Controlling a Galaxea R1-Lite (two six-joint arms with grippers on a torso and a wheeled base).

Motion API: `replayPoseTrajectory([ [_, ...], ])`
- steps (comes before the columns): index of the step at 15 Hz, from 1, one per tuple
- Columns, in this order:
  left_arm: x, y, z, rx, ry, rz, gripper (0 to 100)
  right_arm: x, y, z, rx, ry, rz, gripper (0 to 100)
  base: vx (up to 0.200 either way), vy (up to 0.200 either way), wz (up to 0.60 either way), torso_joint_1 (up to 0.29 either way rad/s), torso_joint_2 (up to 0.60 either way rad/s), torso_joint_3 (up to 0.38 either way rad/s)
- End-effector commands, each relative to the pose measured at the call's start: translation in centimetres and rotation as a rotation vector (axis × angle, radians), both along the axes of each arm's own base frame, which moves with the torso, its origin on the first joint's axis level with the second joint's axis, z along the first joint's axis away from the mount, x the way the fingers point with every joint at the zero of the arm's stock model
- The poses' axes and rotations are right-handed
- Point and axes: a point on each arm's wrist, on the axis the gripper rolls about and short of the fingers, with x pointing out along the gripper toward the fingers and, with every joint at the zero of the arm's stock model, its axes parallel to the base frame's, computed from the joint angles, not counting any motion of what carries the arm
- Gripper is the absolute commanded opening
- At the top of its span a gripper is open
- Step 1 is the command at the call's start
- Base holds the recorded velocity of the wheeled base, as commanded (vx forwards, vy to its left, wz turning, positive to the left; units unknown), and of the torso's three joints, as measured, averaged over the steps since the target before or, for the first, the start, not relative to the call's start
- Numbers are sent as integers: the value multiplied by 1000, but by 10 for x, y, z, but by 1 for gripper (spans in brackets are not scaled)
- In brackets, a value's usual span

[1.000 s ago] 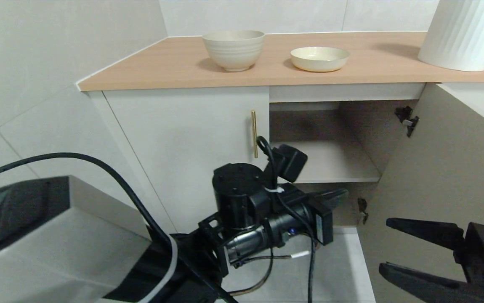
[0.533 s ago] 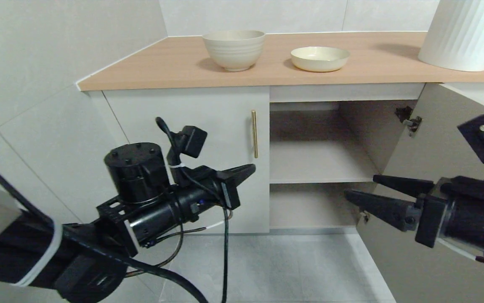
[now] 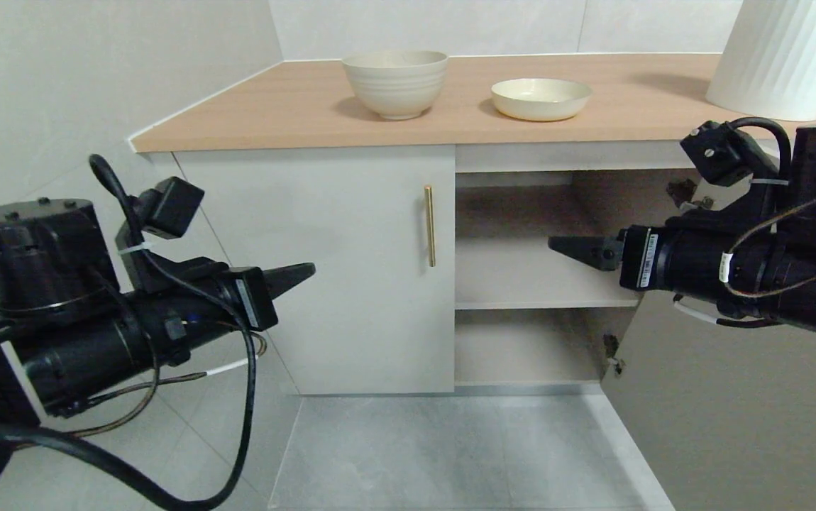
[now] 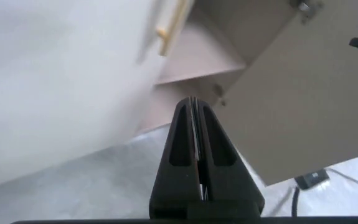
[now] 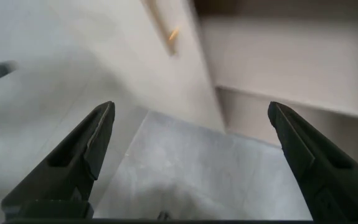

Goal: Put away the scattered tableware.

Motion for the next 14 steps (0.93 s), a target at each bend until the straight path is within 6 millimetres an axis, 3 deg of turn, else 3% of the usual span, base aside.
replayPoseTrajectory([
  [1,-13,9,28,-27,-81,18,100,1,0,-1,-5,3,-14,100,0,0,0,0,0,0],
  [8,-27,13,49,-54,-162,14,100,-33,-21,14,-33,-9,-71,100,0,0,0,0,0,0],
  [12,-28,12,48,-50,-151,9,100,-35,-22,15,-46,-18,-71,100,0,0,0,0,0,0],
  [14,-28,12,48,-47,-144,7,100,-35,-21,14,-48,-16,-71,100,200,0,0,2,7,0],
])
